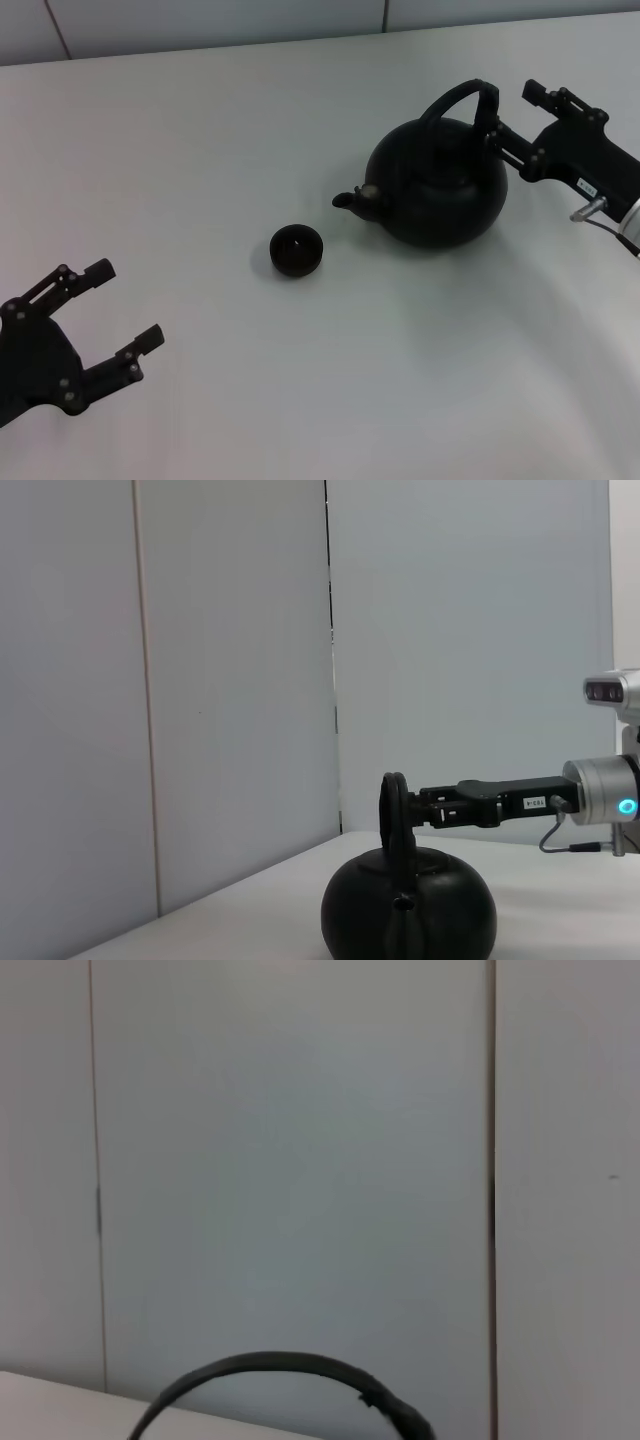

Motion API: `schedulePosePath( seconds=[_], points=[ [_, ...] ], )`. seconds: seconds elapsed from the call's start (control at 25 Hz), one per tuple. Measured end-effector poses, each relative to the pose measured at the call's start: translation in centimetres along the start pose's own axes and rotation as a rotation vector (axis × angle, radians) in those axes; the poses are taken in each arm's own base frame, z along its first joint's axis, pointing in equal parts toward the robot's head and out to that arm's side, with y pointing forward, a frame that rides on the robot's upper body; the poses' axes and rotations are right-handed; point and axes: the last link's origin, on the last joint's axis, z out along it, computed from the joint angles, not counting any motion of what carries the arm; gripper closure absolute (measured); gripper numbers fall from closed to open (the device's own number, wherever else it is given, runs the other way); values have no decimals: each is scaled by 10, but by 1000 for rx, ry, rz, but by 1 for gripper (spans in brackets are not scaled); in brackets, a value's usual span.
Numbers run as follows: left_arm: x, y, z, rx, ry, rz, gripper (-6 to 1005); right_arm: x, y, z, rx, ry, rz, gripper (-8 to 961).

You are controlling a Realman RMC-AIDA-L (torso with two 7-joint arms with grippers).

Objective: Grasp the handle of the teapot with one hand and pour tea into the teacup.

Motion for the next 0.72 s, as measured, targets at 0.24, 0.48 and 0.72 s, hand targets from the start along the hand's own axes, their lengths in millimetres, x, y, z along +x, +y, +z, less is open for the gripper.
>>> schedulePosePath(
  seconds=[0.24, 0.48, 0.72],
  points=[
    [0, 0, 2, -8, -6, 2, 162, 9, 4, -38, 23, -29, 37, 320],
    [0, -3, 4, -13, -12, 4, 162, 21, 7, -83, 110, -57, 102, 268],
    [5, -11, 15, -77, -34, 11, 162, 10, 9, -94, -11, -70, 93, 269]
  ],
)
